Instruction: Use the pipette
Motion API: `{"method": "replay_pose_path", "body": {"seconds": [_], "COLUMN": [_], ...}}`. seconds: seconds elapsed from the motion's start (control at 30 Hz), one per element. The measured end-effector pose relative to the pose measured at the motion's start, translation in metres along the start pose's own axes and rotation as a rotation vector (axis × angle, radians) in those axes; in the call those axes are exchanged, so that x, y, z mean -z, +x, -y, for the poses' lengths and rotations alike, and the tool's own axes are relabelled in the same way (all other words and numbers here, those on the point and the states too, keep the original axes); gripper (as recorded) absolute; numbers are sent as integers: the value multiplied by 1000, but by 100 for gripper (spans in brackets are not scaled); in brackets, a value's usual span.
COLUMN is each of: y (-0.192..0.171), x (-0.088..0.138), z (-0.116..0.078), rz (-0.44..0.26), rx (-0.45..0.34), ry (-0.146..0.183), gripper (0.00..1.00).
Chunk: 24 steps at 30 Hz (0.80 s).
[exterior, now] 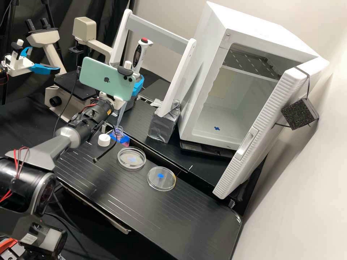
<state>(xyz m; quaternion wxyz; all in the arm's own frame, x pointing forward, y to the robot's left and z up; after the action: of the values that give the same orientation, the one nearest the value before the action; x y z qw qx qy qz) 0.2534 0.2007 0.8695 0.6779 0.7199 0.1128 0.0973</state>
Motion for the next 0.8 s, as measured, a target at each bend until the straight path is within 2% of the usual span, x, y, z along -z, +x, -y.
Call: {"method": "replay_pose_path", "body": {"seconds": [0.03,0.13,0.43,0.53,0.67,0.8], "y": [1,2,4,0,-10,-25], "x": [-1,-4,-11,-16,-18,-15], "z": [1,3,7,10,18,26], "rz": [3,4,15,18,19,4], "rx": [-4,-22,-38,-45,-30,-52], "ry": [5,-11,-14,-19,-6,-23], "gripper": [0,0,0,0,0,0]}}
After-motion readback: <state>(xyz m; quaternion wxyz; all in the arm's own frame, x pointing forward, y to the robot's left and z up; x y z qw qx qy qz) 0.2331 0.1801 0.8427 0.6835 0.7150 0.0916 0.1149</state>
